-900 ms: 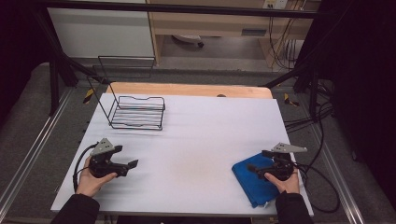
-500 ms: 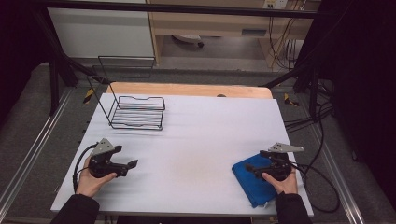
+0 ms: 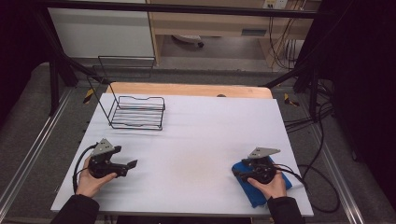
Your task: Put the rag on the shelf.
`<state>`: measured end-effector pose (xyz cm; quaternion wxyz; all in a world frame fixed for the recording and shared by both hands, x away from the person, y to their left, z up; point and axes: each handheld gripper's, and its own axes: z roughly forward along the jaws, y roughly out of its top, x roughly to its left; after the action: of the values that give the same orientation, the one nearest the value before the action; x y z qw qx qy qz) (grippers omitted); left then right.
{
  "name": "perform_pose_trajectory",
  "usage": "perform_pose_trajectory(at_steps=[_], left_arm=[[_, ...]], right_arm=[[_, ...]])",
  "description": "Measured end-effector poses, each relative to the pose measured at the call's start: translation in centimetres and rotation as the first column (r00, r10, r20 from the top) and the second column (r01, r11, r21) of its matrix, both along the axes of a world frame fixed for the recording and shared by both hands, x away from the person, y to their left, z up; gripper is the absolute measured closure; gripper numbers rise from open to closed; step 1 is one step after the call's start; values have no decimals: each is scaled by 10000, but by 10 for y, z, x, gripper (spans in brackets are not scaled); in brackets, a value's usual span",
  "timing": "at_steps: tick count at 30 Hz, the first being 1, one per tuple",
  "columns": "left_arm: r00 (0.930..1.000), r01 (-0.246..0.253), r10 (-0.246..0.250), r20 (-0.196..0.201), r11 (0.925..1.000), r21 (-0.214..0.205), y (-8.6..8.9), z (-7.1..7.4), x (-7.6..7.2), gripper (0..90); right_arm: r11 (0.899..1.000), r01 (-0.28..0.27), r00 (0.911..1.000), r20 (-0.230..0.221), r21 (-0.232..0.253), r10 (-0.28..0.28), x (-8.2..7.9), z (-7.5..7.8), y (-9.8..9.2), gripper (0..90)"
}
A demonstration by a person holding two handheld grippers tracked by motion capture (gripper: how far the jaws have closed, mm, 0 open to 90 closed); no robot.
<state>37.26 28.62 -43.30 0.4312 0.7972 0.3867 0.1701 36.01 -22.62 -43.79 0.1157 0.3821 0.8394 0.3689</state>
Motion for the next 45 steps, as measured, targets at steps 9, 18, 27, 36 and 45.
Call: perform_pose_trajectory(at_steps=[9,18,27,36,45], left_arm=[[10000,25,-25,-40,9999,113,-1,-1,1,92],[10000,10,-10,-16,9999,126,0,0,1,98],[10000,-28,28,-7,9999,143,0,0,1,106],[10000,-95,95,-10,9998,194,1,0,2,106],[9999,-116,116,-1,9997,222,0,0,2,106]], right_arm=[[9973,195,9998,60,-713,-191,1,-7,12,598],[9881,565,9976,481,-1434,-501,0,-7,16,796],[9953,810,9962,377,-535,-791,1,1,12,855],[9942,708,9963,421,809,-743,14,15,26,852],[9942,16,9991,422,1075,-62,32,18,72,852]])
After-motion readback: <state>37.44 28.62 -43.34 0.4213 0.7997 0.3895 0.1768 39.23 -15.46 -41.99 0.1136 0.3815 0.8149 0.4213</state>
